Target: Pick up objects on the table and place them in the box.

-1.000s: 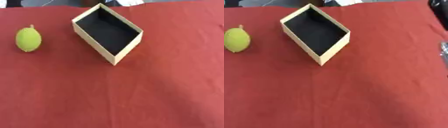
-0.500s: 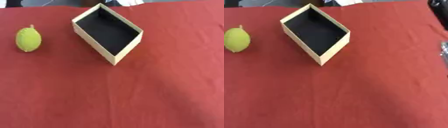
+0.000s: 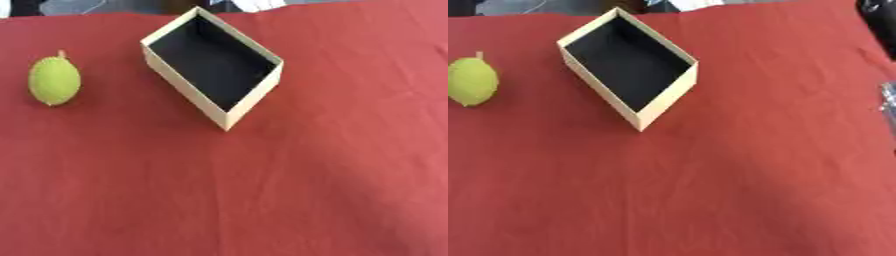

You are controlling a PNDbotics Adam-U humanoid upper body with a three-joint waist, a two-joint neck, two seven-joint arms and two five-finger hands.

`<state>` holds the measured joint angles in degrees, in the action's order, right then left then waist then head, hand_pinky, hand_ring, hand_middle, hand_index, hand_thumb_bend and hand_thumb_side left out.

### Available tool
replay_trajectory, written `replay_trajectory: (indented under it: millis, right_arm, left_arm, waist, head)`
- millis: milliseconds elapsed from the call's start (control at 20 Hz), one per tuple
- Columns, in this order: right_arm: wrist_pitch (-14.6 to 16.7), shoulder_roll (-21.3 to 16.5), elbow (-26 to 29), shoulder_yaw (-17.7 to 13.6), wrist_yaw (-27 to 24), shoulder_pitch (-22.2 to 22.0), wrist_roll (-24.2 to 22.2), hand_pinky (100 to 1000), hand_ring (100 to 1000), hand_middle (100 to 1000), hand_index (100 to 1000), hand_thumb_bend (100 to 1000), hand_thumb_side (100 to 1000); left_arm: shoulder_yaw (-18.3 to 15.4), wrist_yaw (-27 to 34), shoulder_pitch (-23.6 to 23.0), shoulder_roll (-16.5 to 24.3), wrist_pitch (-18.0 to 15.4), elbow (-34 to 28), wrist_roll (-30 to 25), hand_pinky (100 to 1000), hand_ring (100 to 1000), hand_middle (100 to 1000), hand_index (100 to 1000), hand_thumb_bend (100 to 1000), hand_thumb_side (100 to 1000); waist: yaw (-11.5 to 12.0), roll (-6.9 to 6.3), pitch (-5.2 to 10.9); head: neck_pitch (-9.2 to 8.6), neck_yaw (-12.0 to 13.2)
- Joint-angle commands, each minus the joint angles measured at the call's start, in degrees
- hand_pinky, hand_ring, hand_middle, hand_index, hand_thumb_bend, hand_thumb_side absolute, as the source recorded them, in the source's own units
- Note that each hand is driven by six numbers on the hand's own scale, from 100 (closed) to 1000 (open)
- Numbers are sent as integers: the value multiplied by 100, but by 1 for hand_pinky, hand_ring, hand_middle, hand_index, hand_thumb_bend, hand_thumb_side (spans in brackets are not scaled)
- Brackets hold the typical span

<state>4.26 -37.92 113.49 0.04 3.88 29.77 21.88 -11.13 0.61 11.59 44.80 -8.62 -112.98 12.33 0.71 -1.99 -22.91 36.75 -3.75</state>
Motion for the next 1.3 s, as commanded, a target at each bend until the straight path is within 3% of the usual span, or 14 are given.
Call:
replay_trajectory:
  millis: [50,350,800,1300]
  right_arm:
    - [12,-141,110,-30,-26,89,-36,796,766,672,805,116,581]
    - [11,-147,110,-20,-36,98,-54,796,766,672,805,114,581]
    - [12,-141,110,-19,-41,100,-57,796,766,672,805,112,582]
    - [15,-143,110,-7,-48,108,-69,796,767,672,805,108,582]
  left_arm:
    - [116,-287,-1,661,246,65,-274,730,687,697,845,419,796]
    - [407,-820,-100,1197,597,145,-805,750,731,747,863,417,781]
    - [674,-1608,-169,1388,110,640,-1592,768,761,770,875,465,720]
    - [737,-2545,-147,1289,-10,698,-2485,768,768,779,877,465,684]
  waist:
    - [-11,4,121]
    - [-32,0,118]
    - [-47,-7,119]
    - [-55,-17,122]
  head:
    - [6,15]
    - [-19,1]
    - [-55,5]
    - [-65,7]
